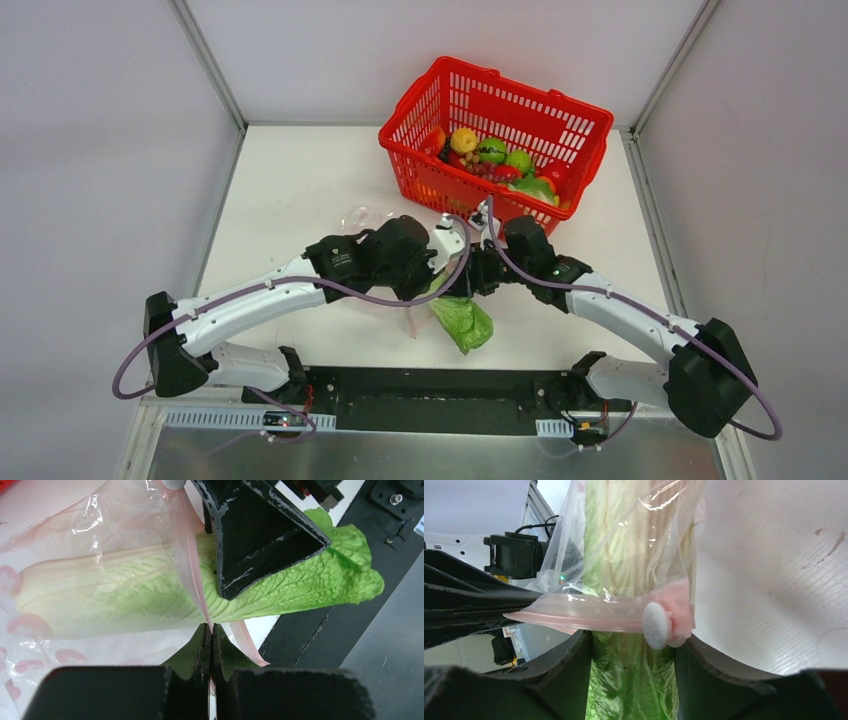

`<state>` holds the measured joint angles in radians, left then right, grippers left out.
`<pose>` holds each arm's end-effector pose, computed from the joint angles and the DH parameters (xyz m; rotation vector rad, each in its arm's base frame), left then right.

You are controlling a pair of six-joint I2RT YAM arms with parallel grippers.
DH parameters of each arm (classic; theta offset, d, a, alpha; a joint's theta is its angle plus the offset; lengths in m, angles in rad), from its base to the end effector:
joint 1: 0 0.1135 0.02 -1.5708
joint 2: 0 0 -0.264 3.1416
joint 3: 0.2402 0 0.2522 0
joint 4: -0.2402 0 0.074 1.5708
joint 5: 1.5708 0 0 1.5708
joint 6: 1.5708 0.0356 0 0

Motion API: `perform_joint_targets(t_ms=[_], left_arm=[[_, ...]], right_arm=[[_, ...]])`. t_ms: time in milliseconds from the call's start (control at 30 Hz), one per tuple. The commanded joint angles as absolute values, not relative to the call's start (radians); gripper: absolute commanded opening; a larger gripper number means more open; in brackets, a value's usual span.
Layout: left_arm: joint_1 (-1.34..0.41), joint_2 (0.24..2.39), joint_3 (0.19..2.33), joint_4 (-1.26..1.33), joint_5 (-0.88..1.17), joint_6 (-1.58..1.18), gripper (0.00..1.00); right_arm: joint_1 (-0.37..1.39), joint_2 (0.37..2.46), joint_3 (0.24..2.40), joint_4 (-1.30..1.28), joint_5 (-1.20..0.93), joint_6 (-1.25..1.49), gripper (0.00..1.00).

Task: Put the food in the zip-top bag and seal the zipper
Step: Place the fake vegetable in the zipper food storage bag.

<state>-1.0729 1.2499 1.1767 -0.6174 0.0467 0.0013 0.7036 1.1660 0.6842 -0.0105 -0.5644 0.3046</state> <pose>0.1274 -0.2379 0.3362 1.2177 1.9945 -0.6087 0.1803 0.1780 0.2466 -0.7991 2.0523 1.1781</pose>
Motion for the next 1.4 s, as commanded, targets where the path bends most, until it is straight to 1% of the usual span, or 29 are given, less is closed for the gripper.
perform_joint_targets(t_ms=[0,33,133,333,367,500,633,733,867,1000,1067,1133,1233,1367], left_arm=[[-1.076,1.208,1.158,-0.562,-0.031,-0.076,0.00],[-1.075,1.206,1.152,-0.559,-0.086,-0.098,0.00],[-1.057,1.206,1.124,-0.548,-0.165,-0.138,0.00],[-1.033,1.247,1.070,-0.490,-0.116,-0.167,0.00],[-1.032,1.261,1.068,-0.483,-0.104,-0.169,0.00],[-1.032,1.323,1.062,-0.465,-0.085,-0.190,0.00],[-1.032,1.363,1.065,-0.477,-0.068,-0.196,0.00],[-1.033,1.358,1.049,-0.481,-0.069,-0.199,0.00],[-1.033,1.318,1.010,-0.485,-0.099,-0.197,0.00],[-1.033,1.286,0.983,-0.486,-0.126,-0.192,0.00],[-1.033,1.276,0.973,-0.476,-0.131,-0.195,0.00],[-1.032,1.270,0.965,-0.459,-0.139,-0.199,0.00],[-1.032,1.259,0.962,-0.448,-0.157,-0.205,0.00],[-1.031,1.252,0.951,-0.427,-0.174,-0.202,0.00]], right_arm=[[0.698,1.163,0.724,0.016,-0.531,0.313,0.43],[0.698,1.163,0.732,-0.028,-0.518,0.309,0.47],[0.699,1.121,0.716,-0.067,-0.484,0.306,0.66],[0.699,1.076,0.648,-0.055,-0.427,0.329,0.96],[0.699,1.078,0.638,-0.060,-0.417,0.338,0.99],[0.699,1.046,0.574,-0.057,-0.341,0.398,1.00],[0.710,0.931,0.442,0.042,-0.329,0.502,1.00],[0.757,0.827,0.349,0.129,-0.294,0.593,1.00],[0.883,0.724,0.314,0.105,-0.110,0.609,1.00],[1.020,0.731,0.370,0.046,0.133,0.581,1.00],[1.038,0.728,0.342,0.104,0.253,0.602,1.00],[1.036,0.705,0.302,0.125,0.341,0.713,1.00],[1.035,0.669,0.258,0.166,0.300,0.746,1.00],[1.045,0.696,0.276,0.201,0.129,0.733,0.99]])
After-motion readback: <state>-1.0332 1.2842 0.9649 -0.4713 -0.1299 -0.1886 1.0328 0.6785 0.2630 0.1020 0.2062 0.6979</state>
